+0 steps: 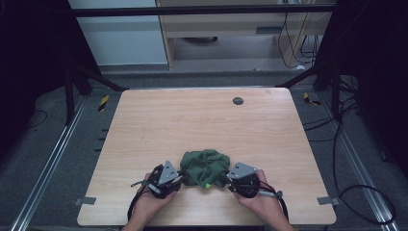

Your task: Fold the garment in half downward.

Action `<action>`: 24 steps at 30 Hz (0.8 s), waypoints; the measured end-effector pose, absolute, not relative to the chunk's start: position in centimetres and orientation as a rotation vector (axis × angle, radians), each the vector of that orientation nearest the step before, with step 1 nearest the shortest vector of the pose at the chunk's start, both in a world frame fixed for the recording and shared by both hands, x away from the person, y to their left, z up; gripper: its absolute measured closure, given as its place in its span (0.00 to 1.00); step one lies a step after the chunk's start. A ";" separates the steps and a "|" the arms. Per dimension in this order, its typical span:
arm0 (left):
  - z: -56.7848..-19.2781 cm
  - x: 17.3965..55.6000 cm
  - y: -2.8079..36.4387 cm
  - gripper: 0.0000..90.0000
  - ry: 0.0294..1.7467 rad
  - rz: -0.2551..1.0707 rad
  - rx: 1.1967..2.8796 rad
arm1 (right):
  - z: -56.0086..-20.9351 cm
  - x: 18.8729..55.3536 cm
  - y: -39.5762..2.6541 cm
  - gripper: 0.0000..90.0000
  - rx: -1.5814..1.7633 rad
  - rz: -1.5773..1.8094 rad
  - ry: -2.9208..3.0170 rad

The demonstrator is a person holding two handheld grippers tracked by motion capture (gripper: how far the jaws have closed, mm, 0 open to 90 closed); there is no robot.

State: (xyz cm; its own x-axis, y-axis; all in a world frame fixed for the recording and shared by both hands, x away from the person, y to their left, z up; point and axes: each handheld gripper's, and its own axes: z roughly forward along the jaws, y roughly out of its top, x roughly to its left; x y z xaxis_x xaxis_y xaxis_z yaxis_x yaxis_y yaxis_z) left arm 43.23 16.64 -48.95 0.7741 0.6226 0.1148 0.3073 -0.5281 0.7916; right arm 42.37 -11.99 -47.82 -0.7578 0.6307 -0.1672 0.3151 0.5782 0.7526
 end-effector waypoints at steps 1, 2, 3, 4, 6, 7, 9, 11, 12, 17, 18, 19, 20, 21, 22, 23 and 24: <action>-48.9 43.2 16.7 0.80 0.695 0.501 2.149 | -47.9 42.3 -12.0 0.80 0.765 1.023 2.390; -48.9 43.1 16.8 0.80 0.697 0.501 2.151 | -47.9 42.3 -12.1 0.79 0.767 1.020 2.390; -48.9 43.1 16.8 0.79 0.702 0.498 2.150 | -47.9 42.3 -12.1 0.78 0.770 1.020 2.390; -48.9 43.0 16.9 0.78 0.702 0.501 2.148 | -47.9 42.3 -12.2 0.77 0.778 1.021 2.389; -48.8 43.0 17.0 0.77 0.706 0.499 2.146 | -47.8 42.3 -12.3 0.75 0.784 1.024 2.385; -48.7 42.9 17.0 0.75 0.712 0.504 2.141 | -47.8 42.3 -12.3 0.73 0.786 1.025 2.384; -48.6 42.9 17.2 0.72 0.719 0.502 2.139 | -47.7 42.3 -12.4 0.70 0.798 1.023 2.380; -48.5 42.8 17.3 0.66 0.725 0.508 2.139 | -47.7 42.3 -12.6 0.64 0.820 1.021 2.379; -48.4 42.8 17.4 0.63 0.735 0.512 2.138 | -47.7 42.4 -12.7 0.61 0.829 1.019 2.378; -47.8 43.2 17.8 0.41 0.785 0.501 2.143 | -47.6 42.7 -13.2 0.36 0.884 0.992 2.361; -47.7 43.2 17.9 0.36 0.796 0.499 2.150 | -47.5 42.8 -13.4 0.32 0.907 0.983 2.361; -47.6 43.2 17.9 0.33 0.800 0.500 2.151 | -47.5 42.9 -13.5 0.27 0.926 0.982 2.360; -47.6 43.3 18.0 0.31 0.810 0.498 2.148 | -47.5 43.0 -13.7 0.24 0.939 0.977 2.359; -47.4 43.3 18.0 0.27 0.821 0.494 2.155 | -47.5 43.1 -13.9 0.21 0.951 0.977 2.361; -47.3 43.4 18.1 0.25 0.823 0.492 2.154 | -47.5 43.2 -14.1 0.19 0.966 0.969 2.365; -47.2 43.5 18.2 0.23 0.827 0.485 2.158 | -47.5 43.3 -14.2 0.17 0.975 0.964 2.369; -47.2 43.6 18.2 0.20 0.838 0.477 2.155 | -47.5 43.5 -14.5 0.15 0.986 0.947 2.374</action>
State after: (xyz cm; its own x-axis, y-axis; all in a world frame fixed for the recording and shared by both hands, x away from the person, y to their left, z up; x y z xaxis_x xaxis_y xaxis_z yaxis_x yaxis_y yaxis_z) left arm 43.57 18.19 -47.24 0.7147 0.6963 0.0659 0.4116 -0.4948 0.7653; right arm 43.49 -14.50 -47.54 -0.6717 0.7340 -0.1000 0.4636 0.5218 0.7161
